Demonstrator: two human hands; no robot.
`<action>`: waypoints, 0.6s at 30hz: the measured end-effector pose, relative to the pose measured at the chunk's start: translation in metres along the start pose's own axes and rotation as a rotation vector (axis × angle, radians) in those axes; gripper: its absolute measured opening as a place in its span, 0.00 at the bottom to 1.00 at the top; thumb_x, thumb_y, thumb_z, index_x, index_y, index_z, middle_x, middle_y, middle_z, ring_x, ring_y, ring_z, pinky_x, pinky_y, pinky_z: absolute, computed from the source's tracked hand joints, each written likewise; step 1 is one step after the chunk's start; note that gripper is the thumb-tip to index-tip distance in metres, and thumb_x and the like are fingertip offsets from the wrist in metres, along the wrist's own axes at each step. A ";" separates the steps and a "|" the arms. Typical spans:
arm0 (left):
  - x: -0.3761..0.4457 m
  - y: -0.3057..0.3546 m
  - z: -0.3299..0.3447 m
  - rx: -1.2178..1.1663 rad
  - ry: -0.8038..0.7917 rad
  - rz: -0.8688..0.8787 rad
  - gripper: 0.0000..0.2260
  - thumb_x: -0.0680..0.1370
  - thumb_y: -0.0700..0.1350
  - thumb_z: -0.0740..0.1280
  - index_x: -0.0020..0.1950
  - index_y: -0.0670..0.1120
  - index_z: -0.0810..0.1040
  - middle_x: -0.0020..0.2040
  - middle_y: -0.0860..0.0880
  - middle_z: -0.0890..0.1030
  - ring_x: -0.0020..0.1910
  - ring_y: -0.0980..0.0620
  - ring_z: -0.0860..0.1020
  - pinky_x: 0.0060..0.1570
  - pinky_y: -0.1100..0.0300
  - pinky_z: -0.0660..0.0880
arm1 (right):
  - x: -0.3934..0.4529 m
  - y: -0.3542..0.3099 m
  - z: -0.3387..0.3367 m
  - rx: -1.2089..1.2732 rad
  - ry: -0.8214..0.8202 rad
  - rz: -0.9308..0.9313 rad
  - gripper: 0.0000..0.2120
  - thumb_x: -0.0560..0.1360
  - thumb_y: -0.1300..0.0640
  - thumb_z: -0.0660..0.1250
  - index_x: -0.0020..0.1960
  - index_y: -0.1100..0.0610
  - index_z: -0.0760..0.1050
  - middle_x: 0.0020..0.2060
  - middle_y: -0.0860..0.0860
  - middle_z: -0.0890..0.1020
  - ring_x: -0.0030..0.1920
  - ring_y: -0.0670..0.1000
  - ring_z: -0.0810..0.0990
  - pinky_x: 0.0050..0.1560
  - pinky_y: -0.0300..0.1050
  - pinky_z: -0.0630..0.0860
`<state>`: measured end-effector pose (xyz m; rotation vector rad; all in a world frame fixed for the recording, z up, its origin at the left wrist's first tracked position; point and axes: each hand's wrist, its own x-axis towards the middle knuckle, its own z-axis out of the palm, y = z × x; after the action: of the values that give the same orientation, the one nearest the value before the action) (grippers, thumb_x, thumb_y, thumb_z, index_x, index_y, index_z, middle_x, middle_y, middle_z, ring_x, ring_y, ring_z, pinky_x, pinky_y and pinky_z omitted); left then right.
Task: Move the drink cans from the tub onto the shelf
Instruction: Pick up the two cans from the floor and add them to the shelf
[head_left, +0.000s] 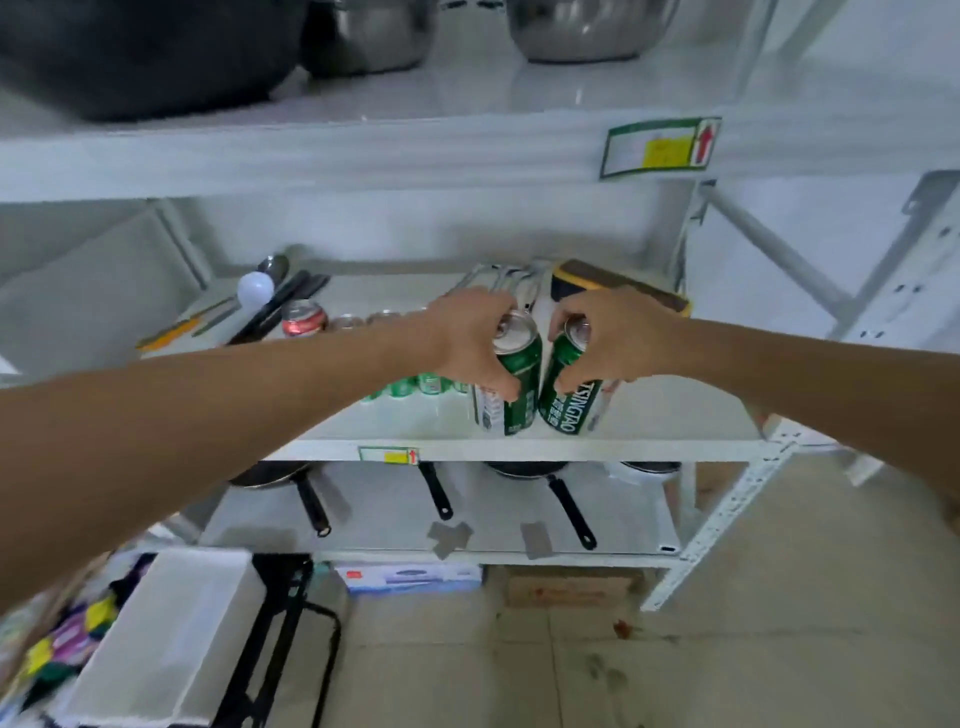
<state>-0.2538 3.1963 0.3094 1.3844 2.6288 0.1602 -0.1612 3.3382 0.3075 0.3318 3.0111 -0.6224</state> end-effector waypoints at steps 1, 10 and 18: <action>0.019 0.009 0.003 0.006 -0.007 0.023 0.29 0.63 0.54 0.76 0.57 0.42 0.71 0.50 0.46 0.75 0.45 0.48 0.70 0.41 0.59 0.65 | 0.005 0.018 -0.004 0.002 0.002 0.038 0.21 0.60 0.51 0.75 0.52 0.53 0.75 0.37 0.47 0.79 0.32 0.53 0.83 0.29 0.49 0.81; 0.167 0.012 0.024 0.204 -0.015 0.111 0.31 0.61 0.60 0.73 0.59 0.47 0.71 0.55 0.47 0.78 0.54 0.45 0.75 0.48 0.53 0.68 | 0.097 0.123 -0.004 0.043 -0.012 0.186 0.23 0.59 0.51 0.76 0.53 0.52 0.76 0.43 0.48 0.78 0.42 0.52 0.80 0.42 0.50 0.82; 0.244 -0.032 0.068 0.333 -0.085 0.059 0.32 0.63 0.59 0.73 0.61 0.46 0.70 0.55 0.47 0.78 0.58 0.44 0.74 0.60 0.47 0.66 | 0.194 0.152 0.040 -0.069 -0.021 0.179 0.23 0.61 0.50 0.74 0.54 0.52 0.74 0.43 0.48 0.75 0.49 0.55 0.78 0.41 0.44 0.67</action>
<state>-0.4027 3.3809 0.2140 1.5275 2.6304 -0.3369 -0.3166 3.4972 0.1948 0.5789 2.9299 -0.5029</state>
